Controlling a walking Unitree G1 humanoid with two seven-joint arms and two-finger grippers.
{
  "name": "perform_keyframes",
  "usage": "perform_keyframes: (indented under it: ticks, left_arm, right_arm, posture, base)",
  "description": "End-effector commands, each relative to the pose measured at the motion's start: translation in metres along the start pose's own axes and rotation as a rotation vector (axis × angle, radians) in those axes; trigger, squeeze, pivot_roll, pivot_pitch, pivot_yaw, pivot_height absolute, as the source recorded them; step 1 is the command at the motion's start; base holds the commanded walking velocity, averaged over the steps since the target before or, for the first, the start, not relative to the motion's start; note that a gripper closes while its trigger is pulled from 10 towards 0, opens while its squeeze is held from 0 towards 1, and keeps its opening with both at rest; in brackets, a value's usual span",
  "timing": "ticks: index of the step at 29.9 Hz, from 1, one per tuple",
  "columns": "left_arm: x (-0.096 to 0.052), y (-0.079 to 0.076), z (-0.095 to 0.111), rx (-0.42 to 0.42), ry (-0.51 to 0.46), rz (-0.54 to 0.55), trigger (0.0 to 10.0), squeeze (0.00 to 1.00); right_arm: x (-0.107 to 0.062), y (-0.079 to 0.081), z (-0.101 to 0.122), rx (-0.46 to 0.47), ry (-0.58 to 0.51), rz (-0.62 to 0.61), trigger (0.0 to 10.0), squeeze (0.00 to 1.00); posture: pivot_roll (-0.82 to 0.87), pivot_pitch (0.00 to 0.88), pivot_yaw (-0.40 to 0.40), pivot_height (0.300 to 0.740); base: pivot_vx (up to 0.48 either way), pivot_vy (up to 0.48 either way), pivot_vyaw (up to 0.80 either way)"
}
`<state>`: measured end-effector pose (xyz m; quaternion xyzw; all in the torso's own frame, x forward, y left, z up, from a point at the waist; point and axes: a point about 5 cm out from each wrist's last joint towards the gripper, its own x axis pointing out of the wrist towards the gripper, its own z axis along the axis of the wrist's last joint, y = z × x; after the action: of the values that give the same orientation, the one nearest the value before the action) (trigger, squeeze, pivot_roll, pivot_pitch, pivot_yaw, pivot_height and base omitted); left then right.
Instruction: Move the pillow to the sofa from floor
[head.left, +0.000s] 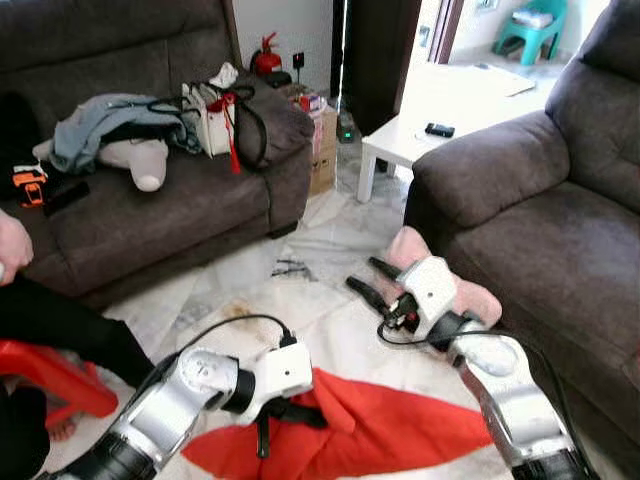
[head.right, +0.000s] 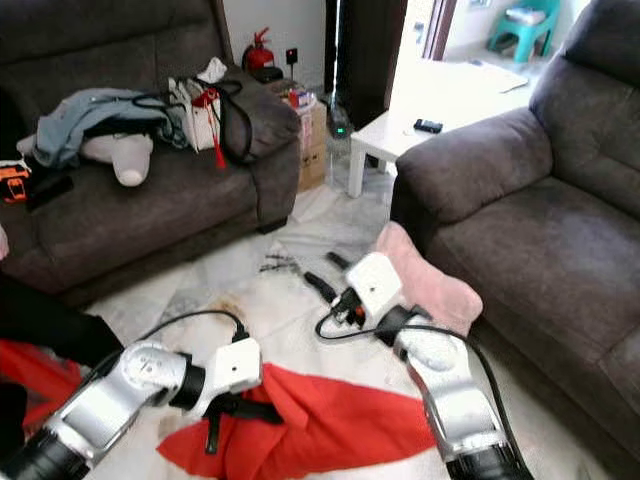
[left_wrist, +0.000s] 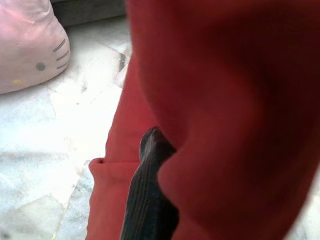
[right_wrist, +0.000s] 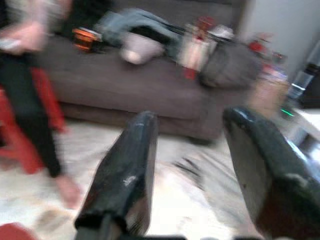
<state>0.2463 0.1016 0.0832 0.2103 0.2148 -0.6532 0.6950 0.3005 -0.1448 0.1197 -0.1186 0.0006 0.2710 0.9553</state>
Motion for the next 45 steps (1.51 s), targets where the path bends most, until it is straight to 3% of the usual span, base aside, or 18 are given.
perform_keyframes:
  ticks: [1,2,3,4,11,13,18,22,27,31,32,38,45]
  left_arm:
    - [-0.004,0.001,0.010,0.039,-0.043,0.006,0.0,0.00]
    - [-0.004,0.002,0.011,0.047,-0.043,0.014,0.2,0.00]
    - [-0.005,0.002,0.011,0.056,-0.040,0.027,7.5,0.00]
    - [-0.006,0.003,0.012,0.063,-0.036,0.037,10.0,0.00]
    - [-0.017,0.001,0.012,0.070,-0.036,0.065,10.0,0.00]
    - [-0.026,0.001,0.012,0.098,-0.047,0.122,10.0,0.00]
    - [-0.040,0.009,0.013,0.151,-0.060,0.276,10.0,0.00]
    - [-0.050,0.020,0.008,0.243,-0.024,0.433,10.0,0.00]
    - [-0.046,0.016,0.007,0.304,-0.006,0.432,10.0,0.00]
    - [-0.042,0.013,0.011,0.290,-0.028,0.413,10.0,0.00]
    - [-0.040,0.012,0.010,0.296,-0.025,0.415,10.0,0.00]
    - [-0.041,0.021,0.005,0.299,0.011,0.493,10.0,0.00]
    - [-0.049,0.040,-0.002,0.191,0.051,0.731,10.0,0.00]
  right_arm:
    - [-0.002,-0.016,-0.010,-0.004,0.053,-0.115,10.0,0.00]
    - [-0.004,-0.020,-0.014,0.005,0.069,-0.142,10.0,0.00]
    - [-0.006,-0.023,-0.017,0.002,0.080,-0.167,10.0,0.00]
    - [-0.008,-0.027,-0.020,-0.008,0.092,-0.196,10.0,0.00]
    - [-0.020,-0.045,-0.040,-0.010,0.169,-0.338,10.0,0.00]
    - [-0.029,-0.055,-0.050,-0.007,0.205,-0.411,10.0,0.00]
    - [-0.042,-0.063,-0.065,-0.028,0.247,-0.438,10.0,0.00]
    - [-0.056,-0.068,-0.082,-0.011,0.307,-0.486,10.0,0.00]
    - [-0.064,-0.065,-0.097,-0.003,0.370,-0.491,10.0,0.00]
    - [-0.069,-0.061,-0.106,0.020,0.393,-0.485,10.0,0.00]
    - [-0.071,-0.060,-0.109,0.032,0.398,-0.480,10.0,1.00]
    - [-0.076,-0.064,-0.115,-0.023,0.458,-0.527,10.0,1.00]
    - [-0.076,-0.069,-0.110,-0.022,0.422,-0.627,10.0,1.00]
  posture:
    - [-0.04,0.059,0.013,0.739]
    - [-0.04,0.059,0.013,0.739]
    - [-0.04,0.059,0.013,0.739]
    - [-0.04,0.060,0.013,0.739]
    - [-0.04,0.063,0.017,0.739]
    - [-0.04,0.064,0.019,0.739]
    - [-0.03,0.064,0.020,0.739]
    - [-0.03,0.064,0.018,0.739]
    - [-0.03,0.062,0.017,0.739]
    - [-0.03,0.059,0.019,0.739]
    - [-0.03,0.052,0.018,0.739]
    - [-0.04,0.048,0.019,0.739]
    - [-0.04,0.055,0.019,0.739]
  base:
    - [0.000,0.000,0.00]
    - [0.000,0.000,0.00]
    - [0.000,0.000,0.00]
    - [0.000,0.000,0.00]
    - [0.000,0.000,0.00]
    - [0.000,0.000,0.00]
    - [0.000,0.000,0.00]
    - [0.000,0.000,0.00]
    - [0.000,0.000,0.00]
    - [0.000,0.000,0.00]
    - [0.000,0.000,0.00]
    - [0.000,0.000,0.00]
    - [0.000,0.000,0.00]
